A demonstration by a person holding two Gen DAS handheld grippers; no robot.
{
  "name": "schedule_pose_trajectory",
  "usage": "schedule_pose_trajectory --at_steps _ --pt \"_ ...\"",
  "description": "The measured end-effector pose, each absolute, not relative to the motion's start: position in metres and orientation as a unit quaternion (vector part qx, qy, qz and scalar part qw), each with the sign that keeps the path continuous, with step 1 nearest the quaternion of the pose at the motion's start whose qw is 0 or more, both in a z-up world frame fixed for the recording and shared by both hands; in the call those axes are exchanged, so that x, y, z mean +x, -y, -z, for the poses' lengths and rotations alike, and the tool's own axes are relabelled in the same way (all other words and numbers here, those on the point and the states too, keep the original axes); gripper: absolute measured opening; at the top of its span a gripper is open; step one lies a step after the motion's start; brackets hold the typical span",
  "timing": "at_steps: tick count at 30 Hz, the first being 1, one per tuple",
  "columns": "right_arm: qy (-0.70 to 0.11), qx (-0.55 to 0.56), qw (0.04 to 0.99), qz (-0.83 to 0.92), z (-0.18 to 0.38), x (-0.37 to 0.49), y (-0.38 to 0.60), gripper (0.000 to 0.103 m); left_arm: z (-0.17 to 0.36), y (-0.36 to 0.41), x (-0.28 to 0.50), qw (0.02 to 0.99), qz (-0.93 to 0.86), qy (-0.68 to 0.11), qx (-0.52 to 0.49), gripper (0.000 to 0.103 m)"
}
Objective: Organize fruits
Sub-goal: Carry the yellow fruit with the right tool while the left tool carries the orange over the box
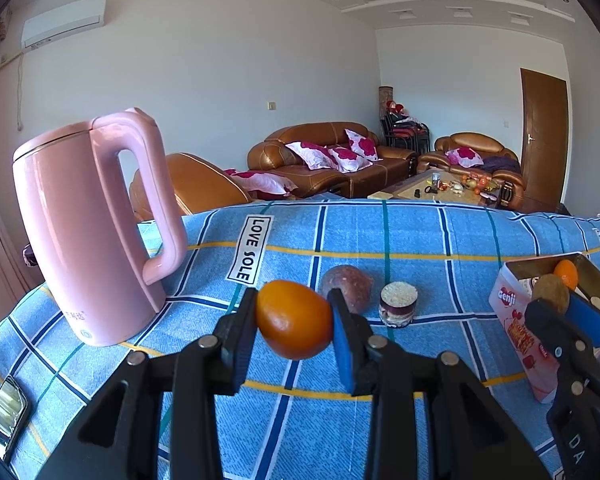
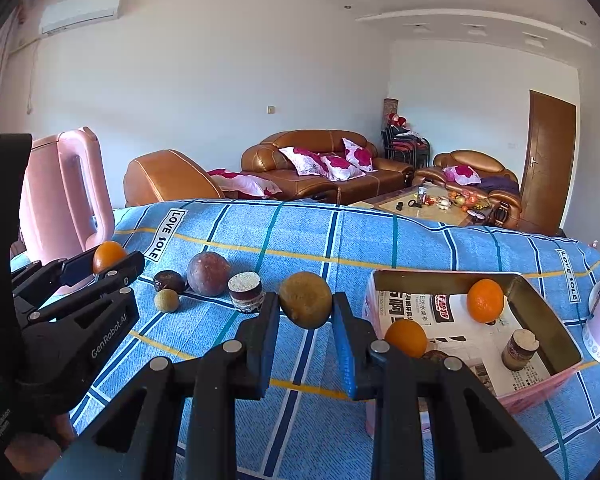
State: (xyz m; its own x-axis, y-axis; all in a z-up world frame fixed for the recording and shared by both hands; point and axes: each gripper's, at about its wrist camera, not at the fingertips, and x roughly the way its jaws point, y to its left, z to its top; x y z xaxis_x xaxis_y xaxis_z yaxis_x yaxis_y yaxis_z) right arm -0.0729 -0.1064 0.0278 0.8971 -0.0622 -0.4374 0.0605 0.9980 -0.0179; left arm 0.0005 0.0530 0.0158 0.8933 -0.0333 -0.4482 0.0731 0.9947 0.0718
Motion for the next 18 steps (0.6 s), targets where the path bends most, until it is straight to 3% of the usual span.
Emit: schedule_pose_trajectory --at_steps 18 --pt "-0.225 -0.004 0.974 0.040 -0.030 -0.084 0.121 0.029 -0.016 -0.036 -0.016 0.971 0.030 -0.231 0.044 0.036"
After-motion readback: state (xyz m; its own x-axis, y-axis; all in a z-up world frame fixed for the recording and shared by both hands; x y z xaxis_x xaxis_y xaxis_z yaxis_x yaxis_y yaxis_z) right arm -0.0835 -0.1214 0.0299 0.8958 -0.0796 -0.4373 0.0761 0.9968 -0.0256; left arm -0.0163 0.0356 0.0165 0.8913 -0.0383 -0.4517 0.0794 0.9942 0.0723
